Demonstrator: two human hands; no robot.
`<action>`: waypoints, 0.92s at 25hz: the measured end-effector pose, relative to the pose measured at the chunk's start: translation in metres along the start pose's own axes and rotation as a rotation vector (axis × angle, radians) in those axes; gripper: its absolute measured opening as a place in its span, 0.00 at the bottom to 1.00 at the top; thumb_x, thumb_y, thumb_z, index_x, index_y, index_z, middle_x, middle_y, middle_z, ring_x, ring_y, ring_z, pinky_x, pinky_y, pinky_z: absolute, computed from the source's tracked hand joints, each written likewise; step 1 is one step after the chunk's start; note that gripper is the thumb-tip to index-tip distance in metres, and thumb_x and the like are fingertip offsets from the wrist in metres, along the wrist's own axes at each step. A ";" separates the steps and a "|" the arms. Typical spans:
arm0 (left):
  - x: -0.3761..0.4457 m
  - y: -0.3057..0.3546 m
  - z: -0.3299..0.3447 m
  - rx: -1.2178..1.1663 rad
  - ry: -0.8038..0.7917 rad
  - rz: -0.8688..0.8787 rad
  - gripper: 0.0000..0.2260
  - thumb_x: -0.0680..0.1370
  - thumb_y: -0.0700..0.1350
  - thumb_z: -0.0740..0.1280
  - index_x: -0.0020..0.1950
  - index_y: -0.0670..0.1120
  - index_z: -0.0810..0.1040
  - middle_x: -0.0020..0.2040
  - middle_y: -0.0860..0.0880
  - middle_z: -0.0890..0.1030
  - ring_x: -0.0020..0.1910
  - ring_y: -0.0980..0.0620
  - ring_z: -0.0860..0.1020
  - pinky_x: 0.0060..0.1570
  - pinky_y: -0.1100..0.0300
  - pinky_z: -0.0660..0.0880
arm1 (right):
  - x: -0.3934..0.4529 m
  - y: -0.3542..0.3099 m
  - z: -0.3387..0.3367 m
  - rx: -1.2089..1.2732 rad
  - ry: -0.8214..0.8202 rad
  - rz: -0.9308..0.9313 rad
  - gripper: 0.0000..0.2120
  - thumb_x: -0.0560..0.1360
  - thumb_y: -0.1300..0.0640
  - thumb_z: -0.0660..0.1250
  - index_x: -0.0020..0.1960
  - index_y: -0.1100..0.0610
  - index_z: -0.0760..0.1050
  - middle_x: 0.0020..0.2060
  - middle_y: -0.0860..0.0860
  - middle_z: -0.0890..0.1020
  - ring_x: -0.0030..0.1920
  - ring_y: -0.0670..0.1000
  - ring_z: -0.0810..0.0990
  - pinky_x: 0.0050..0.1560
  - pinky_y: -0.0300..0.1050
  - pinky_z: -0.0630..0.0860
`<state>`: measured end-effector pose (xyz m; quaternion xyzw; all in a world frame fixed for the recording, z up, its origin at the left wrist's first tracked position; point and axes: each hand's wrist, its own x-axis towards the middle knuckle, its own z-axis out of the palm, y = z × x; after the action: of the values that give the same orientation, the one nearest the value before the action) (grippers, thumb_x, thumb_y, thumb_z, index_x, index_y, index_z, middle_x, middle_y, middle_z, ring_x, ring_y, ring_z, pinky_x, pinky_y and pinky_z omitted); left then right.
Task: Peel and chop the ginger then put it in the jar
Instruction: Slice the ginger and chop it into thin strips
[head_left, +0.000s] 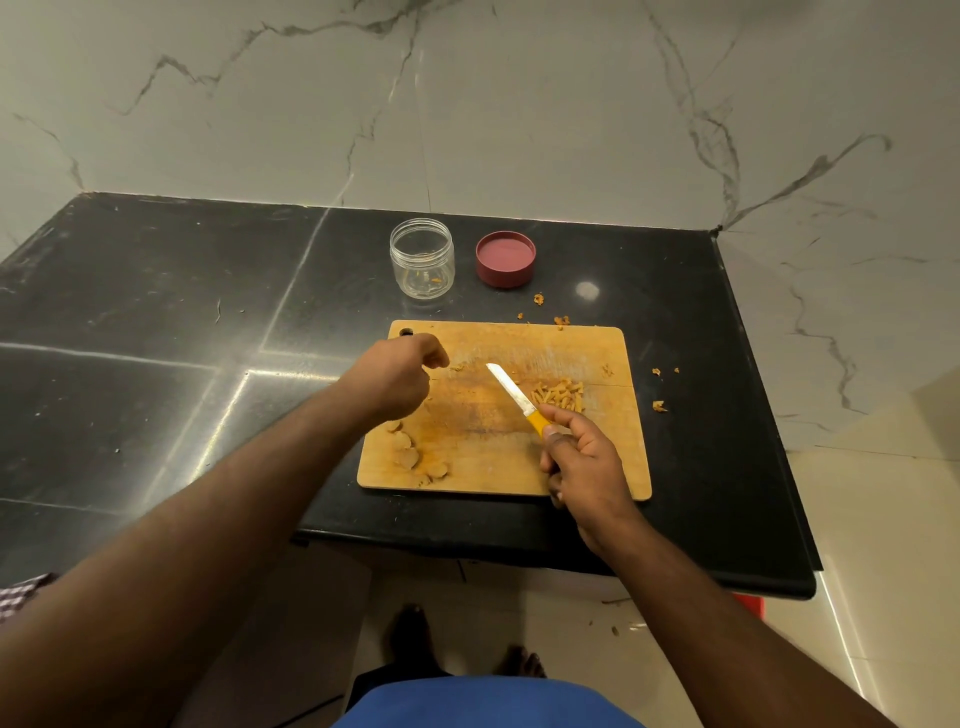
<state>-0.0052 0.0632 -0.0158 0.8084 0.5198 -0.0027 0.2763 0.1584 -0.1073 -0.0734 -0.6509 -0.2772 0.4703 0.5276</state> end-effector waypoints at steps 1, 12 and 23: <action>-0.004 0.004 0.004 -0.079 -0.001 -0.001 0.19 0.79 0.31 0.62 0.63 0.50 0.77 0.60 0.55 0.76 0.59 0.52 0.78 0.45 0.63 0.76 | -0.001 -0.002 -0.002 -0.008 0.002 -0.002 0.13 0.83 0.58 0.59 0.62 0.44 0.75 0.32 0.51 0.74 0.25 0.44 0.66 0.25 0.40 0.65; -0.008 0.027 0.060 -0.277 0.090 -0.004 0.10 0.76 0.43 0.73 0.57 0.49 0.82 0.52 0.52 0.82 0.51 0.55 0.79 0.44 0.64 0.75 | -0.010 -0.002 -0.011 -0.137 0.032 0.033 0.15 0.84 0.57 0.58 0.69 0.46 0.70 0.39 0.51 0.79 0.26 0.44 0.69 0.26 0.42 0.69; -0.013 0.023 0.076 -0.081 0.109 0.068 0.13 0.77 0.48 0.72 0.61 0.48 0.80 0.55 0.50 0.80 0.50 0.54 0.77 0.46 0.63 0.73 | -0.030 0.007 -0.018 -0.522 -0.048 -0.102 0.22 0.83 0.57 0.57 0.75 0.45 0.65 0.64 0.39 0.71 0.59 0.39 0.73 0.50 0.25 0.68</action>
<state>0.0297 0.0114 -0.0668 0.8126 0.5061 0.0718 0.2800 0.1619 -0.1432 -0.0707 -0.7388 -0.4339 0.3711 0.3580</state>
